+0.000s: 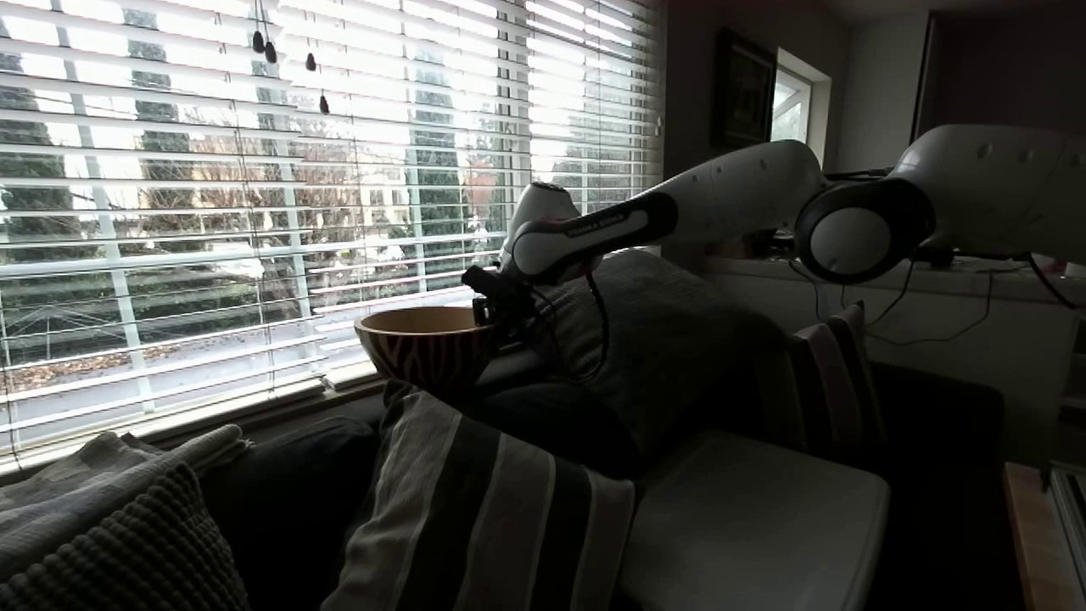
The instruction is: Remove the wooden bowl from the sofa back put it on the white object on the sofa seat
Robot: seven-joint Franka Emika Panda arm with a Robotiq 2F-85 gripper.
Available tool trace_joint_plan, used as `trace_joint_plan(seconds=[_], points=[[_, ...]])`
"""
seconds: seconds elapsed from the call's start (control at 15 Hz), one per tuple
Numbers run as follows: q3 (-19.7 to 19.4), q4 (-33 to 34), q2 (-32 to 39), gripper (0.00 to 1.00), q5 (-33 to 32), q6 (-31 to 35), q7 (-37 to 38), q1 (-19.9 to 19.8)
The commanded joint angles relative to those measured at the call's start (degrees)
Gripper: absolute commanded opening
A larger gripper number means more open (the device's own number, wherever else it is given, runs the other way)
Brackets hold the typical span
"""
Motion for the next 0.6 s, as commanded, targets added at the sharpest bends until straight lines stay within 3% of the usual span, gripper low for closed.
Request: trace_joint_plan(seconds=[0.0, 0.53], points=[[5.54, -4.14, -3.93, 0.06, 3.75, 7.07, -8.83, -2.84], [14.06, -20.55, -13.86, 0.06, 6.33, 5.78, -29.02, -9.19]])
